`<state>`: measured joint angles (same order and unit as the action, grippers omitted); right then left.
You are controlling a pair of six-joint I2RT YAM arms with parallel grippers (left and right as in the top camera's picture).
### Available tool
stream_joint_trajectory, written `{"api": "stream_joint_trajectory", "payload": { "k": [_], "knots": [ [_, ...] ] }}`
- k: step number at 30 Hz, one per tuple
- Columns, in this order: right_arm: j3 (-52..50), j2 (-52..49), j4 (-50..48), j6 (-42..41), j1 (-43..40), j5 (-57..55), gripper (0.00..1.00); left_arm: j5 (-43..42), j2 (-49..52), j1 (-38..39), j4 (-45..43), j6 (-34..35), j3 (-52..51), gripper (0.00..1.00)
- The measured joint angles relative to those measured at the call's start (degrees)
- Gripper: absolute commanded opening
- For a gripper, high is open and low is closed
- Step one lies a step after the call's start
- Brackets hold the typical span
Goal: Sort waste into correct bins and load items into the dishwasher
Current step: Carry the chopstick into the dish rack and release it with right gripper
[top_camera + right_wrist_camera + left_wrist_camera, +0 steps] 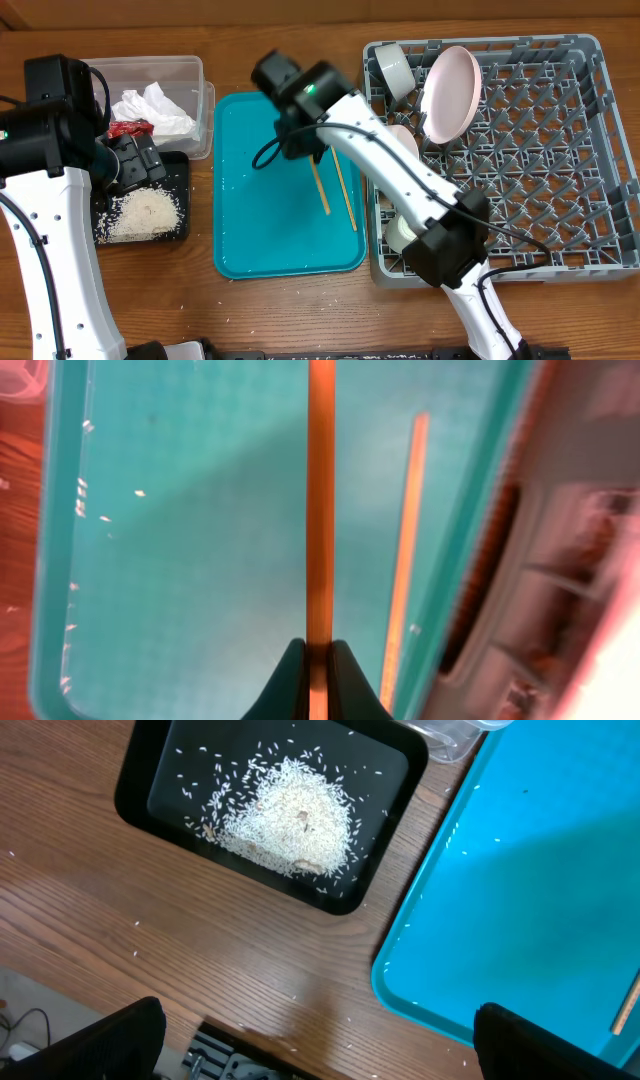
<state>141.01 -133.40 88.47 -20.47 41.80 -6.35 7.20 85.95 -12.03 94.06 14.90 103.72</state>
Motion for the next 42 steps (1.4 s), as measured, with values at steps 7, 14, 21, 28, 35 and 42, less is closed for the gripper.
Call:
{"api": "stream_joint_trajectory", "payload": {
  "k": [7, 14, 21, 28, 35, 42],
  "knots": [
    [14.3, 1.9, 8.5, 1.4, -6.1, -0.5, 0.04, 0.0, 0.0, 0.0, 0.0, 0.0, 0.0, 1.00],
    [12.5, 8.6, 8.6, 2.1, -12.4, 0.1, 0.04, 0.0, 0.0, 0.0, 0.0, 0.0, 0.0, 1.00],
    [-1.1, 24.6, 8.6, 2.5, -16.7, -0.3, 0.04, 0.0, 0.0, 0.0, 0.0, 0.0, 0.0, 1.00],
    [-16.8, 33.1, 8.7, 2.5, -24.0, -1.4, 0.04, 0.0, 0.0, 0.0, 0.0, 0.0, 0.0, 1.00],
    [-28.1, 31.4, 6.4, 2.5, -26.4, -1.6, 0.04, 0.0, 0.0, 0.0, 0.0, 0.0, 0.0, 1.00],
    [-32.5, 31.5, 3.5, 2.5, -26.4, -2.0, 0.04, 0.0, 0.0, 0.0, 0.0, 0.0, 0.0, 0.99]
  ]
}}
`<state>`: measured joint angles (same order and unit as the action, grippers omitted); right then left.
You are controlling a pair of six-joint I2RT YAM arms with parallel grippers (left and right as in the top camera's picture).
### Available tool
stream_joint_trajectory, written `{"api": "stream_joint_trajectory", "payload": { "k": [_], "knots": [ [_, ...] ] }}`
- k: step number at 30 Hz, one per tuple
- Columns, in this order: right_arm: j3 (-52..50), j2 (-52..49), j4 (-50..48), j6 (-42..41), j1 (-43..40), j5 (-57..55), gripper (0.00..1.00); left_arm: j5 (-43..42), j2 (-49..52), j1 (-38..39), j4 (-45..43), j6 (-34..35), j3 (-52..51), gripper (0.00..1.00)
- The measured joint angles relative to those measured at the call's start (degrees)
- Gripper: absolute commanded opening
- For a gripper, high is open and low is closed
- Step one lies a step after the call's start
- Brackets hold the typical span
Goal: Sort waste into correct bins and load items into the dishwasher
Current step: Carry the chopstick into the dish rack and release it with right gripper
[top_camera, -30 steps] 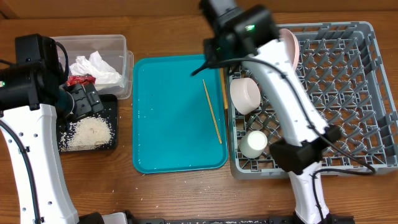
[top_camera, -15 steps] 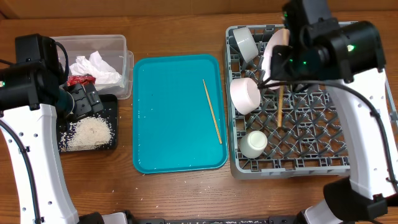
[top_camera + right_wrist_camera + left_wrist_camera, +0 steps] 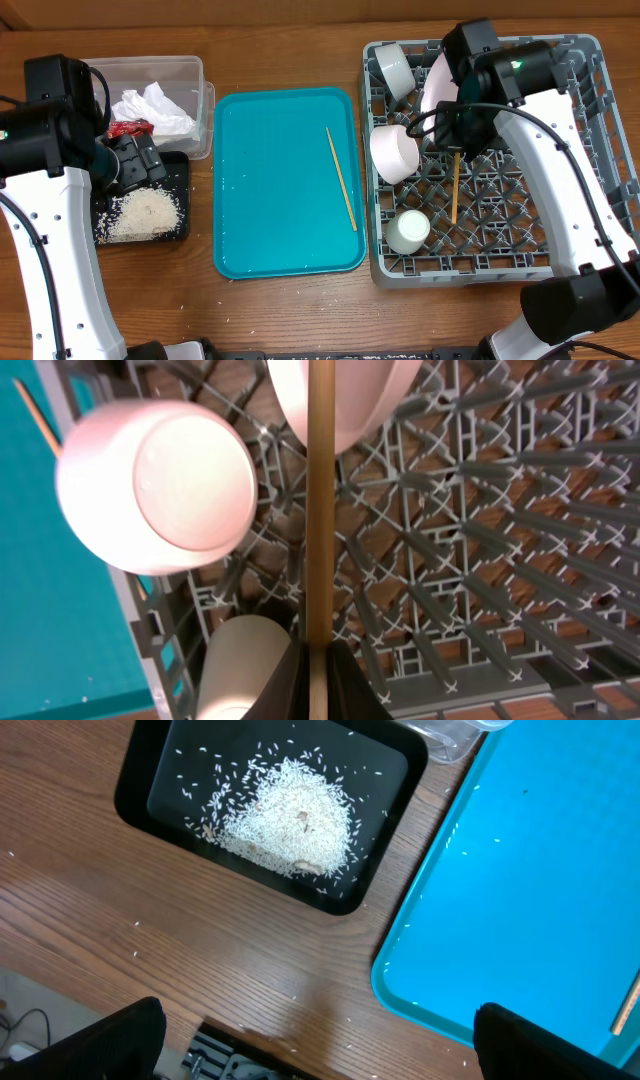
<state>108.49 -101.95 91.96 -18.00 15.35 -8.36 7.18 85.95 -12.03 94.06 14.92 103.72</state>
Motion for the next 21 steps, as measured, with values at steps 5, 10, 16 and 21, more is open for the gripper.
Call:
{"api": "stream_joint_trajectory", "payload": {
  "k": [5, 10, 16, 21],
  "knots": [
    [-7.3, 0.0, -3.9, 0.0, 0.0, 0.0, 0.04, 0.0, 0.0, 0.0, 0.0, 0.0, 0.0, 1.00],
    [-12.5, 0.0, -4.8, 0.1, 0.0, -1.1, 0.04, 0.0, 0.0, 0.0, 0.0, 0.0, 0.0, 1.00],
    [-14.4, 0.0, -2.6, 0.7, 0.0, -1.6, 0.29, 0.0, 0.0, 0.0, 0.0, 0.0, 0.0, 1.00],
    [-14.4, 0.0, -1.2, 1.4, 0.0, -2.1, 0.38, 0.0, 0.0, 0.0, 0.0, 0.0, 0.0, 1.00]
  ]
}}
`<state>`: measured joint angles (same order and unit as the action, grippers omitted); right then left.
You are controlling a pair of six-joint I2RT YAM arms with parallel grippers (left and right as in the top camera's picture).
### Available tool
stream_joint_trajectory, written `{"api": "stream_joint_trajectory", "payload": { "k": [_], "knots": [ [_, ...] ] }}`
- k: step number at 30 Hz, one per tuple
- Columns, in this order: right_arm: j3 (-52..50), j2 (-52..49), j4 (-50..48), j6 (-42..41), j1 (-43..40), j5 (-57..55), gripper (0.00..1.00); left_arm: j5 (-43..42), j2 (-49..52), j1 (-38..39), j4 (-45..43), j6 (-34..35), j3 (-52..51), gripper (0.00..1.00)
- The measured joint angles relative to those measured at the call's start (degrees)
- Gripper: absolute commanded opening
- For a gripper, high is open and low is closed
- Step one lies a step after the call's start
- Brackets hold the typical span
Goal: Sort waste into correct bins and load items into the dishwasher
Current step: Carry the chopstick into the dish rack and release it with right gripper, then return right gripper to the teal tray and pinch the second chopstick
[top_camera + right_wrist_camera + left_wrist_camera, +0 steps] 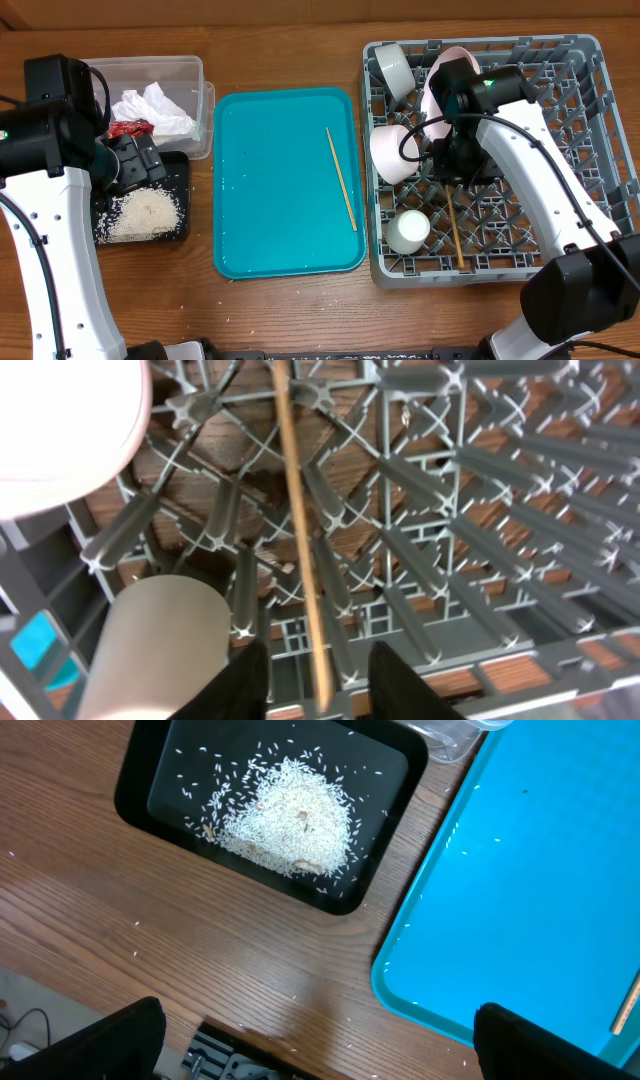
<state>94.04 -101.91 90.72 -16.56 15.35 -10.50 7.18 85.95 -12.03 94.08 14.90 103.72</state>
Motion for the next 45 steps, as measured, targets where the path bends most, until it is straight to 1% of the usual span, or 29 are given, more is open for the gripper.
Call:
{"api": "stream_joint_trajectory", "payload": {
  "k": [3, 4, 6, 7, 8, 9, 10, 12, 15, 18, 20, 23, 26, 31, 40, 41, 42, 45],
  "knots": [
    [0.1, 0.0, -0.3, 0.1, 0.0, 0.1, 0.40, 0.0, 0.0, 0.0, 0.0, 0.0, 0.0, 1.00],
    [0.5, 0.0, -0.3, 0.1, 0.0, 0.5, 0.42, 0.0, 0.0, 0.0, 0.0, 0.0, 0.0, 1.00],
    [2.4, 0.0, -0.8, 0.4, 0.1, 1.7, 0.52, 0.0, 0.0, 0.0, 0.0, 0.0, 0.0, 1.00],
    [3.8, 0.0, -1.2, 0.6, 0.3, 2.6, 0.60, 0.0, 0.0, 0.0, 0.0, 0.0, 0.0, 1.00],
    [5.4, 0.0, -2.3, 1.1, 0.5, 3.5, 0.70, 0.0, 0.0, 0.0, 0.0, 0.0, 0.0, 1.00],
    [8.0, 0.0, -4.8, 2.1, 1.2, 5.2, 0.75, 0.0, 0.0, 0.0, 0.0, 0.0, 0.0, 1.00],
    [9.9, 0.0, -7.5, 2.4, 2.2, 6.2, 0.78, 0.0, 0.0, 0.0, 0.0, 0.0, 0.0, 1.00],
    [12.4, 0.1, -12.4, 2.9, 5.1, 7.8, 0.80, 0.0, 0.0, 0.0, 0.0, 0.0, 0.0, 1.00],
    [13.2, 0.0, -20.0, 3.4, 11.0, 9.2, 0.80, 0.0, 0.0, 0.0, 0.0, 0.0, 0.0, 1.00],
    [13.3, -2.1, -25.4, 3.7, 17.1, 9.1, 0.80, 0.0, 0.0, 0.0, 0.0, 0.0, 0.0, 1.00],
    [13.5, -4.6, -27.3, 3.8, 19.5, 8.2, 0.79, 0.0, 0.0, 0.0, 0.0, 0.0, 0.0, 1.00],
    [13.5, -11.0, -29.3, 4.0, 22.2, 6.0, 0.79, 0.0, 0.0, 0.0, 0.0, 0.0, 0.0, 1.00],
    [13.5, -17.2, -30.1, 4.3, 22.5, 4.6, 0.77, 0.0, 0.0, 0.0, 0.0, 0.0, 0.0, 1.00],
    [13.4, -23.9, -30.3, 4.5, 22.1, 3.7, 0.69, 0.0, 0.0, 0.0, 0.0, 0.0, 0.0, 1.00],
    [13.4, -29.2, -30.4, 4.6, 22.0, 3.7, 0.66, 0.0, 0.0, 0.0, 0.0, 0.0, 0.0, 1.00],
    [13.4, -29.9, -30.4, 4.6, 22.0, 4.0, 0.64, 0.0, 0.0, 0.0, 0.0, 0.0, 0.0, 1.00],
    [13.4, -30.6, -30.5, 4.6, 21.9, 4.3, 0.59, 0.0, 0.0, 0.0, 0.0, 0.0, 0.0, 1.00],
    [13.5, -31.5, -30.6, 4.5, 21.5, 6.0, 0.51, 0.0, 0.0, 0.0, 0.0, 0.0, 0.0, 1.00]
  ]
}}
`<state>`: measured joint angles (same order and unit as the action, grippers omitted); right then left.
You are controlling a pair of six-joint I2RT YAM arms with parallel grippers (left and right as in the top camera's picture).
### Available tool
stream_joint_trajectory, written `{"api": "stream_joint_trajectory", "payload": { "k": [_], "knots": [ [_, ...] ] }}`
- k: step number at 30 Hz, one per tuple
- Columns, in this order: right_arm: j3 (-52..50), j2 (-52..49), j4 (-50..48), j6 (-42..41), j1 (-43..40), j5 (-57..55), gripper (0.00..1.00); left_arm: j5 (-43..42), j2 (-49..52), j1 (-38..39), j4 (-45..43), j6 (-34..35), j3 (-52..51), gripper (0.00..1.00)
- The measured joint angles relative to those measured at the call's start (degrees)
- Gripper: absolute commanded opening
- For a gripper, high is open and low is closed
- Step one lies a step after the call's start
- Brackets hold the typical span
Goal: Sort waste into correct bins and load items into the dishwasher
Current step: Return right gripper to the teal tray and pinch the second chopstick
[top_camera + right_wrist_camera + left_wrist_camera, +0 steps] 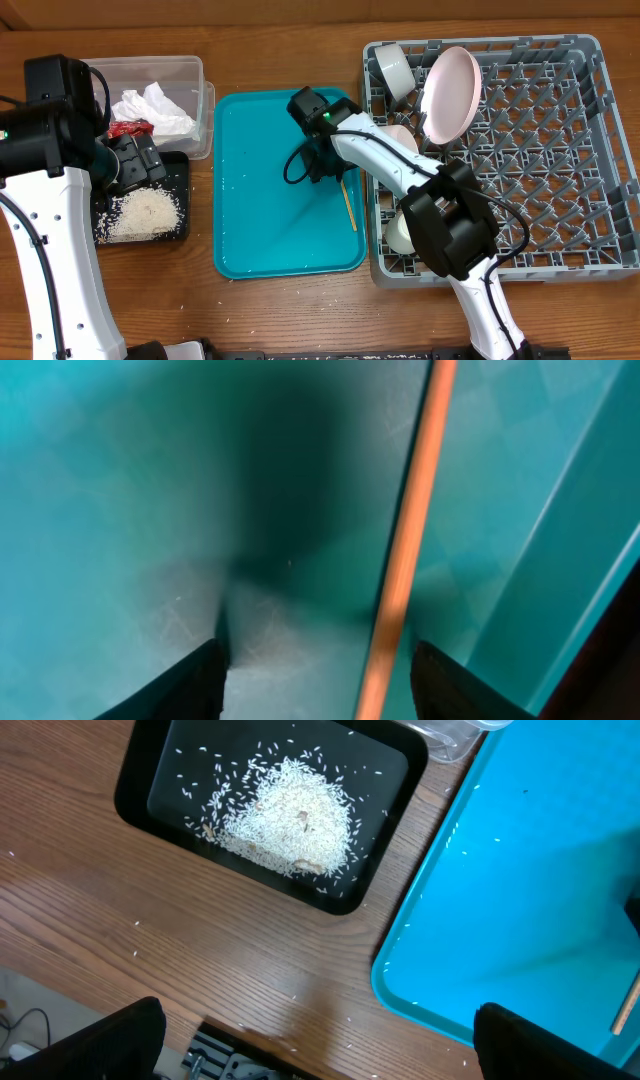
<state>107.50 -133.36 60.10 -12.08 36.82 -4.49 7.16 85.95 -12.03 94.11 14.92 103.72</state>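
One wooden chopstick lies on the teal tray; in the right wrist view this chopstick runs between the fingers. My right gripper is low over the tray and open, straddling the stick without touching it. The grey dishwasher rack holds a pink plate, a grey cup, a pink bowl and a white cup. Any chopstick in the rack is hidden by my right arm. My left gripper hangs open and empty over the table's left side.
A black tray of rice sits at the left, seen as the rice tray in the left wrist view. Behind it a clear bin holds crumpled white paper; a red wrapper lies at its front edge. Rice grains dot the wood.
My right gripper has gone from over the rack's front left part to the teal tray, where it now stands open around the remaining chopstick. The left arm has not moved.
My right gripper was shut on one chopstick over the tray, a second lying beside it. Then it held that stick over the rack. Then it was open, the stick lying in the rack. Now it is back on the tray, open around the second chopstick.
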Motion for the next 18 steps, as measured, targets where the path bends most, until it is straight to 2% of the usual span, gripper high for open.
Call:
{"api": "stream_joint_trajectory", "payload": {
  "k": [3, 4, 9, 18],
  "knots": [
    [0.0, 0.0, 0.4, -0.1, -0.3, 2.0, 0.36, 0.0, 0.0, 0.0, 0.0, 0.0, 0.0, 1.00],
    [0.0, 0.0, 0.8, 0.0, -0.4, 2.8, 0.28, 0.0, 0.0, 0.0, 0.0, 0.0, 0.0, 1.00],
    [0.0, 0.0, 3.1, -0.4, -0.5, 7.0, 0.04, 0.0, 0.0, 0.0, 0.0, 0.0, 0.0, 1.00],
    [0.3, 0.0, 3.6, -1.2, -0.5, 8.3, 0.04, 0.0, 0.0, 0.0, 0.0, 0.0, 0.0, 1.00]
  ]
}}
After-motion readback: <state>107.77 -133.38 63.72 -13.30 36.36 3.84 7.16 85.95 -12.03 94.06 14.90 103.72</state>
